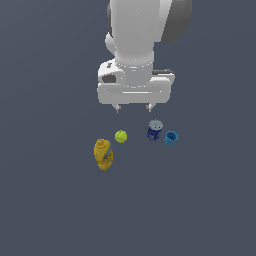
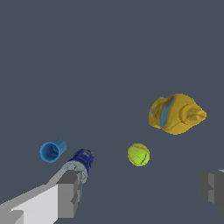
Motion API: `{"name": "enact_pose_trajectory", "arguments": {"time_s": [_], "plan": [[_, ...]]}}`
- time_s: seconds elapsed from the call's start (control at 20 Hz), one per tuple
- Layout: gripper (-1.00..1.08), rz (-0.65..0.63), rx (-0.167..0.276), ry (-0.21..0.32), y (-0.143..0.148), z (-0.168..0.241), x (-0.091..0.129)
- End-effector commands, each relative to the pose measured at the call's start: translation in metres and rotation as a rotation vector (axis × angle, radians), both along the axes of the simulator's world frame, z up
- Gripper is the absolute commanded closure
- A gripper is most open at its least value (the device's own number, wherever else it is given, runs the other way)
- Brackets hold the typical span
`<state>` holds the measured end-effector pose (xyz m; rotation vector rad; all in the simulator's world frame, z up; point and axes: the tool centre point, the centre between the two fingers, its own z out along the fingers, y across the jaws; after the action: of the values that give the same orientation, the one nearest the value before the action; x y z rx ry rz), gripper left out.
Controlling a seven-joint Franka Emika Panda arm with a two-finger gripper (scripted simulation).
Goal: Pick up a designated object from a clutter of objects.
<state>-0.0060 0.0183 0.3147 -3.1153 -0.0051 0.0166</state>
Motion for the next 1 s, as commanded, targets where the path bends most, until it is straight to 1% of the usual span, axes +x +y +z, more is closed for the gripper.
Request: {"name": "enact_pose_trajectory", "arguments": {"time_s": [0.0, 0.35, 0.55, 0.95], "plan": [[-0.92, 0.000, 0.000, 0.000, 0.000, 0.000, 0.000], [-0.92, -0.017, -0.015, 0.015, -0.008, -0.012, -0.002], [-0.92, -0.021, -0.017, 0.019, -0.011, -0.012, -0.002], [-0.92, -0.011, -0.020, 0.016, 0.001, -0.027, -0.006]]}}
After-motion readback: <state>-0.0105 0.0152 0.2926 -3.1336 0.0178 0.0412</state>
